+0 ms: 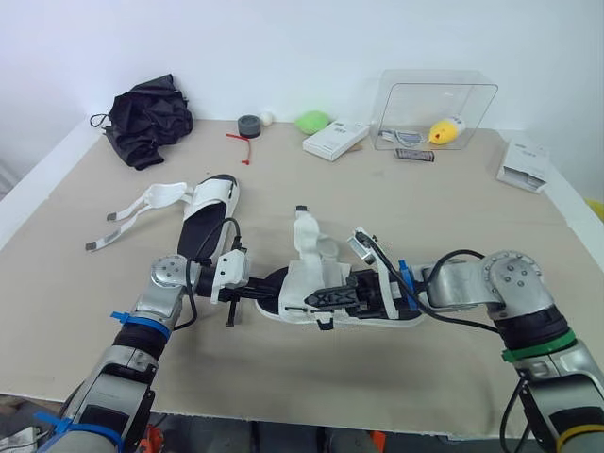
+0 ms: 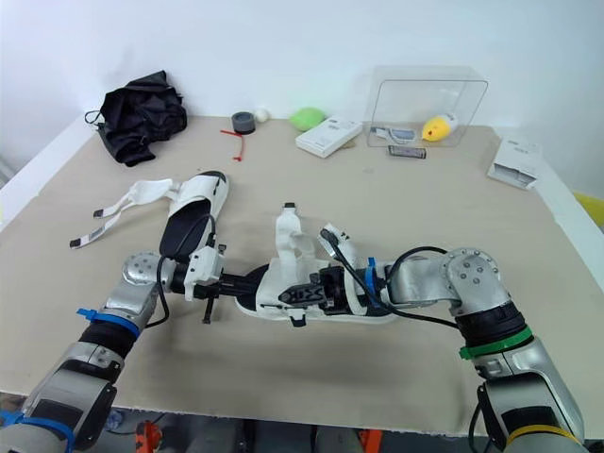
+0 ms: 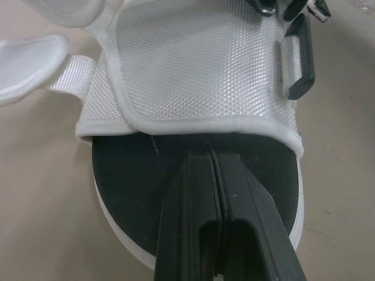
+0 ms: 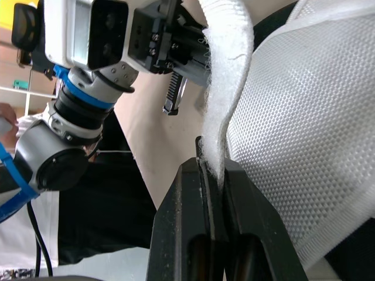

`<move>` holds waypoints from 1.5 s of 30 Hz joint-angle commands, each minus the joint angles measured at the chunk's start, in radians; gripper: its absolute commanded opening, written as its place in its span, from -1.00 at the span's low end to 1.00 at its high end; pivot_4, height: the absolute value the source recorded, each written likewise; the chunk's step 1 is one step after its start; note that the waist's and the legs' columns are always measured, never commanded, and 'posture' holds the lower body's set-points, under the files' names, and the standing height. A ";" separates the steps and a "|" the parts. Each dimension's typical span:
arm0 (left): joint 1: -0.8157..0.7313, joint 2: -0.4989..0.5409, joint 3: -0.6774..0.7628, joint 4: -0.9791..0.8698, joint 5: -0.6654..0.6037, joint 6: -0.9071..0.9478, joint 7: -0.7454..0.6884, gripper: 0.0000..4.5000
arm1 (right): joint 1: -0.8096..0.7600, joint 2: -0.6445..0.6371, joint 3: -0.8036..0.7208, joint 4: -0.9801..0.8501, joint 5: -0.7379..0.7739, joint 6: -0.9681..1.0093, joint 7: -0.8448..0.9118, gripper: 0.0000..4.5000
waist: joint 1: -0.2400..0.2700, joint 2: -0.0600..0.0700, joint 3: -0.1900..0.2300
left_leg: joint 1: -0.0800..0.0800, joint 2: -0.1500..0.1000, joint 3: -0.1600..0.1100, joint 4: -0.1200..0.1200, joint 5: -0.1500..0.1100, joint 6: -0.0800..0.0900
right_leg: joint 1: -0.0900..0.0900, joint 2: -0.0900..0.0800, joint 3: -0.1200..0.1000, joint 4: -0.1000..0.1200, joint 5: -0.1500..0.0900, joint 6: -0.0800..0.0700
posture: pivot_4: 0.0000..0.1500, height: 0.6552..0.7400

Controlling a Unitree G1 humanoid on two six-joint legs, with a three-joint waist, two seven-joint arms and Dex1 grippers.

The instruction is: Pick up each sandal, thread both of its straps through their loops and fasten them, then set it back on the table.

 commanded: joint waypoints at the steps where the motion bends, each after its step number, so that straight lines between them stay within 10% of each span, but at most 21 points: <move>1: 0.057 0.015 -0.063 0.070 0.079 0.046 -0.004 -1.00 | -0.017 -0.020 0.010 -0.094 -0.129 0.046 0.085 -0.98 | 0.000 0.000 0.000 | 0.000 0.000 0.000 0.000 0.000 0.000 | 0.000 0.000 0.000 0.000 0.000 0.000 | 1.00 1.00; 4: 0.054 0.015 -0.063 0.071 0.078 0.047 -0.003 -1.00 | -0.005 -0.005 0.013 -0.106 -0.291 0.022 0.122 -0.98 | 0.000 0.000 0.000 | 0.000 0.000 -0.001 0.000 -0.001 0.002 | 0.000 0.000 -0.001 0.000 0.000 0.000 | 1.00 1.00; 13: 0.052 0.011 -0.064 0.077 0.079 0.045 -0.001 -1.00 | 0.002 -0.052 -0.153 -0.149 -0.348 0.016 0.379 0.53 | 0.000 0.000 0.000 | 0.001 0.000 -0.001 0.001 -0.001 0.002 | 0.001 0.000 -0.002 0.000 0.000 -0.001 | 1.00 1.00; 25: 0.039 0.004 -0.067 0.096 0.081 0.038 -0.008 -1.00 | 0.279 -0.247 -0.356 -0.457 -0.420 -0.017 0.678 0.53 | 0.001 0.000 0.000 | 0.001 0.000 -0.002 0.001 -0.001 0.002 | 0.002 0.000 -0.002 0.000 0.000 0.000 | 1.00 1.00; 45: 0.015 0.026 -0.104 0.133 0.146 -0.048 -0.013 -1.00 | 0.185 -0.027 -0.181 -0.337 -0.503 0.060 0.528 0.53 | 0.002 -0.001 0.001 | 0.002 0.000 0.000 0.003 0.000 0.002 | 0.002 -0.001 -0.001 0.000 0.001 0.001 | 1.00 1.00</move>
